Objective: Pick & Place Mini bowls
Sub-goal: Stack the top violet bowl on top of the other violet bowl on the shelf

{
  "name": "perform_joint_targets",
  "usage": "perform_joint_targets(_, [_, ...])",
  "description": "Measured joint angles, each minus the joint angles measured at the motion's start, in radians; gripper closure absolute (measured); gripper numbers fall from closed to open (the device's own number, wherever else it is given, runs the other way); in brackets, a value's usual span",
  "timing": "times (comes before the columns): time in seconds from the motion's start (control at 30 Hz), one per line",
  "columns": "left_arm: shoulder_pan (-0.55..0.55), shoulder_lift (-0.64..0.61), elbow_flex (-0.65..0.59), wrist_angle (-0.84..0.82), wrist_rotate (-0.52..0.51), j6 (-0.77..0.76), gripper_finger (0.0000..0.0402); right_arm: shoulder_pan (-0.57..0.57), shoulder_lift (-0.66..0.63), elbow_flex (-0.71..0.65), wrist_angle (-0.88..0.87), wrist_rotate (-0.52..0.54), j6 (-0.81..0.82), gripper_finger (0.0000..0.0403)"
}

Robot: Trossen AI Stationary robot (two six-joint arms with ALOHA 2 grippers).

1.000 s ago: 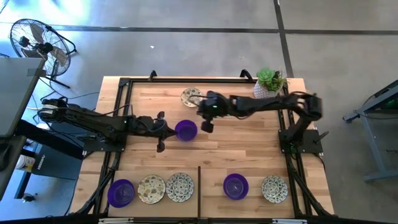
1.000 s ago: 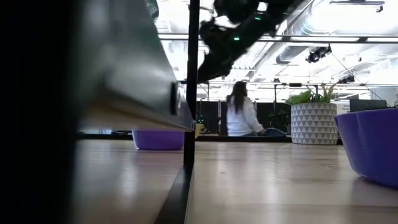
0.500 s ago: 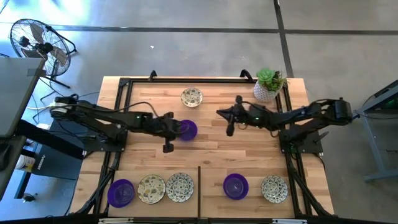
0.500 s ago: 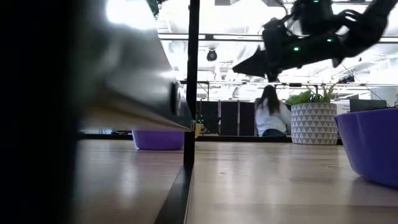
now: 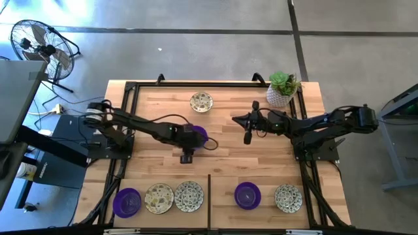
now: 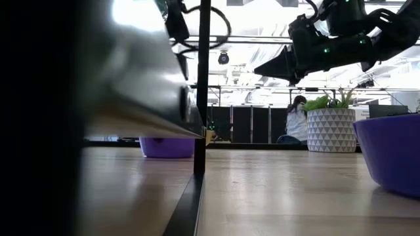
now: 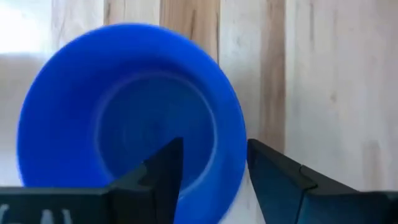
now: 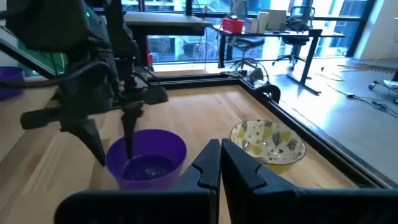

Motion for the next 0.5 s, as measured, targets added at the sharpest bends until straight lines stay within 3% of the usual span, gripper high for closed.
perform_joint_targets(0.17, [0.000,0.048,0.007,0.018,0.011,0.005,0.0259,0.000,0.002,0.000,-0.003,-0.009,-0.016,0.0399])
perform_joint_targets(0.3, [0.000,0.057,0.006,-0.009,0.029,-0.005,0.0316,0.000,0.002,0.000,-0.003,-0.008,-0.041,0.0402])
perform_joint_targets(0.4, [0.000,0.056,0.046,-0.119,0.035,-0.015,0.0377,0.000,0.002,0.000,0.001,-0.008,-0.048,0.0400])
perform_joint_targets(0.5, [-0.001,0.034,0.121,-0.242,0.029,-0.018,0.0391,0.000,0.002,0.000,0.003,-0.009,-0.065,0.0402])
